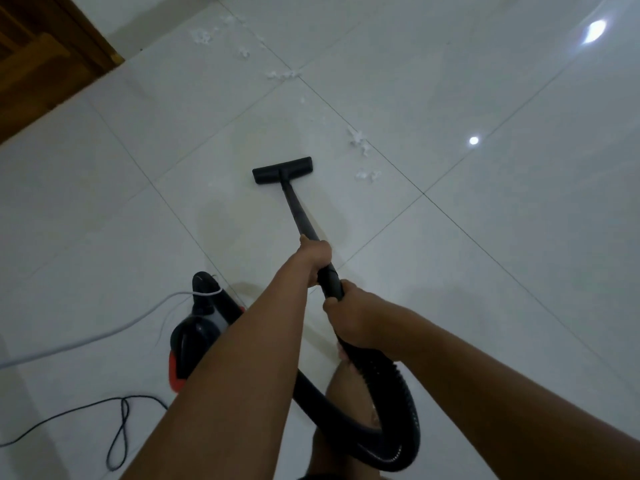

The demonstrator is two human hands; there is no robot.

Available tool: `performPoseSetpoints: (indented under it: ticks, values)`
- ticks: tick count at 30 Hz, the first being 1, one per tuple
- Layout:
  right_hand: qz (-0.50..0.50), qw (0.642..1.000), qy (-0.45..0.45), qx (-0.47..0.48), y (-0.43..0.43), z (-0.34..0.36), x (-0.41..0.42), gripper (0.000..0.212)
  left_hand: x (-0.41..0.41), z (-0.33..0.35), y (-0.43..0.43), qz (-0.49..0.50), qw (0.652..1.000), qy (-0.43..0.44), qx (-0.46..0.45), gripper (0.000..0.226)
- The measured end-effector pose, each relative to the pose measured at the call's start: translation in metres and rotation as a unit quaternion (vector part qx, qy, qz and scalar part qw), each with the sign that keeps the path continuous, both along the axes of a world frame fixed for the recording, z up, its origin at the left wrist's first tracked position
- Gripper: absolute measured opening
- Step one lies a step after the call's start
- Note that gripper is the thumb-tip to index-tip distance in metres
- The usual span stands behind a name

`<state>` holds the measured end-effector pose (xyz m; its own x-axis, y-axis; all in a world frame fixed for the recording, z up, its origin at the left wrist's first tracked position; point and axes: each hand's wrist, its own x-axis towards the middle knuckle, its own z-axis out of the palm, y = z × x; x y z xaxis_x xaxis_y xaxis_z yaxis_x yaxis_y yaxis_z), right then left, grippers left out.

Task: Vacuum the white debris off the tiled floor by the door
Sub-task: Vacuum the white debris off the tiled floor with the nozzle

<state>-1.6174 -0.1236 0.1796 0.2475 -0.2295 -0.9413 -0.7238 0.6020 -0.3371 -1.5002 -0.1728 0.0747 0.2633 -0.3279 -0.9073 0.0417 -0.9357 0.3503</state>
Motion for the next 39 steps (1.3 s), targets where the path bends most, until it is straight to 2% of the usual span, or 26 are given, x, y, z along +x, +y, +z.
performPoseSetpoints:
  ticks: [4, 9, 15, 24, 31, 35, 39]
  values:
    - [-0.014, 1.0, 0.009, -0.009, 0.063, 0.002, -0.015, 0.06, -0.02, 0.001, 0.053, -0.041, 0.999, 0.002, 0.013, 0.065]
    - [-0.057, 0.998, 0.003, -0.033, 0.123, 0.017, -0.029, 0.047, -0.037, -0.001, 0.107, -0.066, 0.998, 0.007, 0.016, 0.06]
    - [-0.132, 0.991, 0.003, -0.003, 0.184, 0.026, -0.034, 0.045, -0.047, -0.002, 0.156, -0.107, 0.994, 0.008, 0.017, 0.062]
    - [-0.176, 0.983, 0.015, -0.044, 0.276, 0.015, -0.008, 0.047, -0.04, -0.013, 0.225, -0.19, 0.982, 0.008, 0.016, 0.072]
    - [-0.198, 0.977, 0.043, -0.067, 0.312, 0.03, 0.003, 0.042, -0.041, -0.001, 0.257, -0.239, 0.97, 0.032, 0.017, 0.076]
    - [-0.146, 0.98, 0.078, -0.112, 0.319, 0.032, 0.006, 0.043, -0.04, -0.005, 0.263, -0.262, 0.964, 0.031, 0.015, 0.077]
    - [-0.143, 0.979, 0.088, -0.116, 0.318, 0.036, 0.009, 0.046, -0.041, -0.011, 0.262, -0.281, 0.96, 0.013, 0.015, 0.077]
